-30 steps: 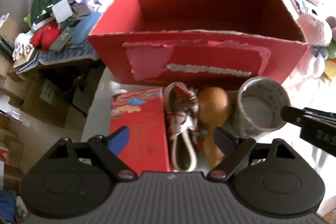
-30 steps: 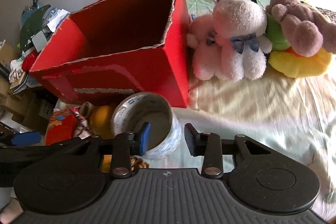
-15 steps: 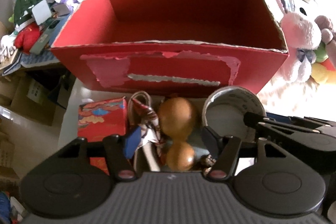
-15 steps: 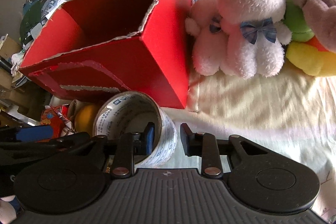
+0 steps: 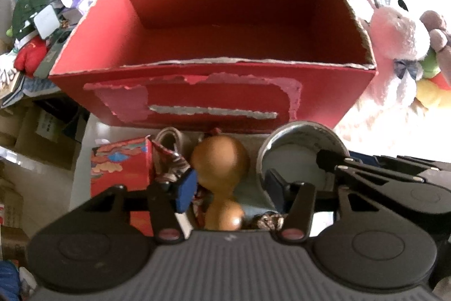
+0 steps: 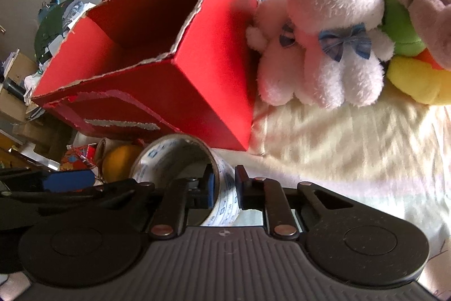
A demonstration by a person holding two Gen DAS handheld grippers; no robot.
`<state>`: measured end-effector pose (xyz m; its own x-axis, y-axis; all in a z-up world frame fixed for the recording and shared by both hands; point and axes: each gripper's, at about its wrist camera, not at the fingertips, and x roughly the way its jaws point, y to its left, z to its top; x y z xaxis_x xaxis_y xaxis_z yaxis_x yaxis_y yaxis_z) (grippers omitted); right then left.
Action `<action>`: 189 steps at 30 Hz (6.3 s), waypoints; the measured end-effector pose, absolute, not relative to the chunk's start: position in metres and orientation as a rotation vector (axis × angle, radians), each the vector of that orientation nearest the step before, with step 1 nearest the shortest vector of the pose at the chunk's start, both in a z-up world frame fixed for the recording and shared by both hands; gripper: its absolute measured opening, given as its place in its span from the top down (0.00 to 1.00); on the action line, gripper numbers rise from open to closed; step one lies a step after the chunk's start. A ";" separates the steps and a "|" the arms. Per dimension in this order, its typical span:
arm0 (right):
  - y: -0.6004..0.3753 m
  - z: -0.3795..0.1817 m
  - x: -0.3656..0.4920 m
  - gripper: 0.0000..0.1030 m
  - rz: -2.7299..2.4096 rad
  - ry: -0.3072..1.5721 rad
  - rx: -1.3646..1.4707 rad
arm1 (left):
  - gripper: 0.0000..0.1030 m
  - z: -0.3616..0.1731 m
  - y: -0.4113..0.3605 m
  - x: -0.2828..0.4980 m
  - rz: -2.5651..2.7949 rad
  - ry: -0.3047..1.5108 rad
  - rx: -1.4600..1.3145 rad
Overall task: Organize objects
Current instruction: 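Lift the tape roll with the right gripper and carry it over the red box, then lower the tape roll into the red box and open the right gripper, then move the right gripper back to the pine cone and grasp it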
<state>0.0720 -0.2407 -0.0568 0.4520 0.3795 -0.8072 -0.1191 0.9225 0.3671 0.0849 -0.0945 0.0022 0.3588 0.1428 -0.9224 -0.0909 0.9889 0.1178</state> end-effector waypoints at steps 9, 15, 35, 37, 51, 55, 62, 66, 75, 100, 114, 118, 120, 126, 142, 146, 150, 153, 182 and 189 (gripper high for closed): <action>-0.257 -0.049 0.063 0.85 0.310 1.031 0.274 | 0.67 0.005 -0.113 0.084 0.086 1.212 0.041; -0.278 -0.035 0.053 0.85 0.296 1.003 0.299 | 0.73 0.019 -0.134 0.077 0.026 1.184 0.070; -0.320 0.048 0.040 0.85 0.301 0.775 0.325 | 0.85 0.097 -0.175 0.068 -0.270 0.986 0.077; -0.315 0.057 0.044 0.85 0.314 0.744 0.314 | 0.85 0.107 -0.168 0.070 -0.276 0.956 0.066; -0.231 0.092 0.099 0.86 0.398 0.609 0.209 | 0.85 0.157 -0.069 0.107 -0.260 0.806 -0.006; -0.207 0.086 0.110 0.87 0.401 0.610 0.183 | 0.85 0.153 -0.040 0.122 -0.254 0.809 -0.018; -0.175 0.062 0.137 0.87 0.355 0.669 0.142 | 0.86 0.123 -0.005 0.151 -0.260 0.856 -0.032; -0.163 0.036 0.155 0.87 0.319 0.761 0.114 | 0.86 0.091 0.005 0.177 -0.288 0.947 -0.039; -0.149 -0.002 0.188 0.87 0.223 0.938 0.035 | 0.86 0.030 0.009 0.226 -0.339 1.111 -0.019; -0.167 0.016 0.186 0.70 0.199 0.882 0.160 | 0.65 0.010 0.019 0.250 -0.204 1.072 0.106; -0.129 -0.017 0.205 0.71 0.340 1.104 0.224 | 0.60 -0.001 0.034 0.257 -0.012 1.063 0.183; -0.131 -0.024 0.213 0.70 0.254 1.117 0.241 | 0.58 -0.003 0.033 0.257 -0.010 1.071 0.189; -0.135 -0.024 0.212 0.70 0.232 1.117 0.275 | 0.58 -0.004 0.032 0.258 -0.009 1.078 0.192; -0.144 -0.027 0.219 0.76 0.140 1.086 0.289 | 0.58 -0.006 0.029 0.259 -0.010 1.084 0.213; -0.152 -0.019 0.210 0.74 0.178 0.998 0.295 | 0.57 -0.007 0.023 0.258 0.017 1.072 0.262; -0.164 0.001 0.188 0.74 0.201 0.899 0.314 | 0.57 -0.005 0.022 0.256 0.015 1.053 0.268; -0.178 0.024 0.150 0.71 0.222 0.751 0.274 | 0.58 0.007 0.020 0.240 0.049 1.005 0.266; -0.187 0.030 0.130 0.52 0.228 0.656 0.295 | 0.56 0.027 0.015 0.217 0.035 0.946 0.256; -0.242 -0.022 0.064 0.47 0.629 0.960 0.400 | 0.42 0.016 -0.058 0.021 -0.311 1.057 0.007; -0.251 -0.044 0.060 0.47 0.644 1.068 0.437 | 0.41 -0.005 -0.076 0.006 -0.292 1.105 -0.029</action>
<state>0.0596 -0.2505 -0.0439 0.3293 0.6736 -0.6617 -0.2707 0.7387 0.6173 0.0059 -0.0757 -0.0050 0.4151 -0.2469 -0.8756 0.2183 0.9614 -0.1676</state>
